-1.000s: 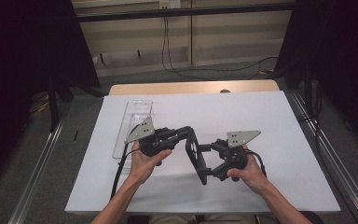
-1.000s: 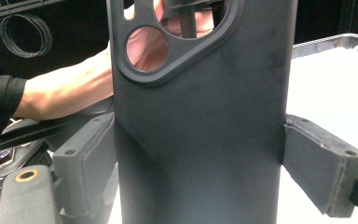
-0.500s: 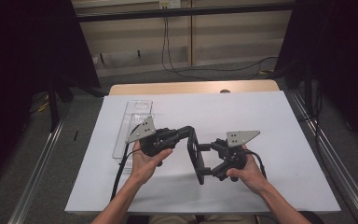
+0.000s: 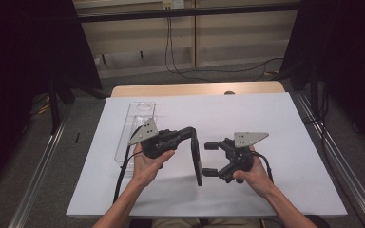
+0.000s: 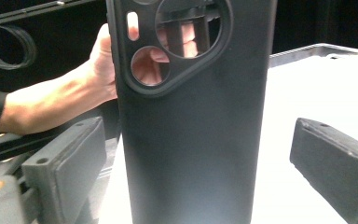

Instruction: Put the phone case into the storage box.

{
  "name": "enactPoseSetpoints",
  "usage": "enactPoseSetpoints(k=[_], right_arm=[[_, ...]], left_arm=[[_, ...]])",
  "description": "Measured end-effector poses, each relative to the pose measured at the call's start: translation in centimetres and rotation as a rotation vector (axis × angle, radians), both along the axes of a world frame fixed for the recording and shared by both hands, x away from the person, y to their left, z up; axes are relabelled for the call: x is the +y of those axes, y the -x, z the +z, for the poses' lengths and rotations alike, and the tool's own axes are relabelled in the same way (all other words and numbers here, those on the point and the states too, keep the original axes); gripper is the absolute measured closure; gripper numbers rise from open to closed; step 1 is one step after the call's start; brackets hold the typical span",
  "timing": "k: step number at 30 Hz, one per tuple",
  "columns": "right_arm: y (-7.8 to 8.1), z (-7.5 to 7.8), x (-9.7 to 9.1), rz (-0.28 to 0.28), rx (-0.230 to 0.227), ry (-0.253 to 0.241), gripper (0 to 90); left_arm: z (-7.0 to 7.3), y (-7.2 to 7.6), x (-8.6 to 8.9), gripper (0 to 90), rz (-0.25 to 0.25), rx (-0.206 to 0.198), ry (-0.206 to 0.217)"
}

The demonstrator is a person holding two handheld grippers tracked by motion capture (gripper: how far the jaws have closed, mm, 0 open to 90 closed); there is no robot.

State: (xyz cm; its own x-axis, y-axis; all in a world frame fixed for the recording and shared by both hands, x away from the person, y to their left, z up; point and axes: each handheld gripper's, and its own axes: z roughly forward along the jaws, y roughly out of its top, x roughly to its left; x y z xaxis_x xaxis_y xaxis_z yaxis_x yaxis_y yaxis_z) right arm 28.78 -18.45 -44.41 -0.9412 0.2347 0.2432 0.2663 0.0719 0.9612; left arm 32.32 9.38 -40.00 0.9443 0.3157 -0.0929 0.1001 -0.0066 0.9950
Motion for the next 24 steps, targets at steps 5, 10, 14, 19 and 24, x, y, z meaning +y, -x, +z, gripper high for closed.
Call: enactPoseSetpoints(k=[5,10,14,19,24], right_arm=[[0.0,0.2,-0.4,-0.050,-0.007,-0.002,1.3],[0.2,0.5,-0.9,-0.095,-0.010,-0.001,1.2],[0.5,0.8,-1.5,-0.153,-0.018,0.023,0.7],[1.0,0.9,-2.6,-0.248,-0.011,0.033,0.8],[2.0,0.7,-3.7,-0.335,-0.025,0.043,1.1]], left_arm=[[0.0,-0.1,0.4,88.5,0.038,0.012,-0.004],[0.2,-0.1,0.9,88.5,0.075,0.017,-0.012],[0.3,-0.2,1.5,88.5,0.092,0.017,-0.016],[0.5,-0.4,2.0,88.5,0.105,0.024,-0.036],[0.8,-0.6,2.8,88.5,0.154,0.027,-0.047]])
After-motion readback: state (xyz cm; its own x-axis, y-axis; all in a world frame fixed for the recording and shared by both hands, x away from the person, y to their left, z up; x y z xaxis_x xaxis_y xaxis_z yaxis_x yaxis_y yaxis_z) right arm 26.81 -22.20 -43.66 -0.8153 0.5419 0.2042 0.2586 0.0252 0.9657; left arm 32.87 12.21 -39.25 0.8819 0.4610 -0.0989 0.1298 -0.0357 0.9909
